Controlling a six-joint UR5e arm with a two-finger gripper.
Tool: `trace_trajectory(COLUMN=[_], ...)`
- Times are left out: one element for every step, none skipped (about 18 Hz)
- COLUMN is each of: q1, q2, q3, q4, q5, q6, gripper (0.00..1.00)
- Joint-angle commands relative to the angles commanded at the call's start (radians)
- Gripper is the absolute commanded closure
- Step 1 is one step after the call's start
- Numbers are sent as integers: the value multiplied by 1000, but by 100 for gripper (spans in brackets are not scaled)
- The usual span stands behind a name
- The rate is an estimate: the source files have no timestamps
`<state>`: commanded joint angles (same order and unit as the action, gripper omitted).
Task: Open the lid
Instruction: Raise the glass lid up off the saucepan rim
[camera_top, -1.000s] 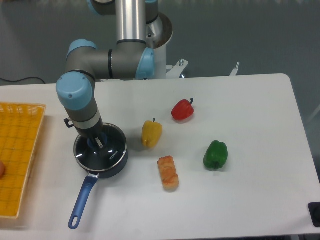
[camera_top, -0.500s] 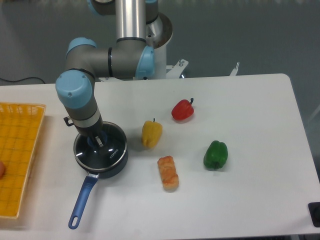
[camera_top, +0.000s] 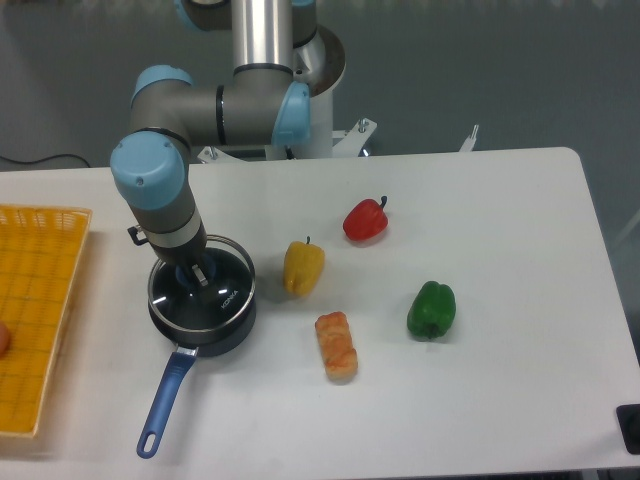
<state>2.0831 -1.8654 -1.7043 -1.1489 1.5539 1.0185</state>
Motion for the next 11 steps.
trace_trajectory(q1=[6, 18, 23, 31, 41, 46, 55, 67, 77, 89, 98], q2=[0, 2, 3, 5, 6, 8, 8, 9, 8, 9, 8], q3=[0, 0, 0, 0, 3, 5, 5, 6, 6, 6, 5], q4=[0, -3, -5, -5, -5, -5, -3, -5, -5, -5, -5], q5=[2, 2, 2, 2, 2, 2, 2, 5, 8, 8, 12], q6=[2, 3, 6, 6, 8, 8, 8, 8, 9, 9, 15], gripper=[40, 40, 40, 40, 40, 40, 40, 40, 40, 40, 40])
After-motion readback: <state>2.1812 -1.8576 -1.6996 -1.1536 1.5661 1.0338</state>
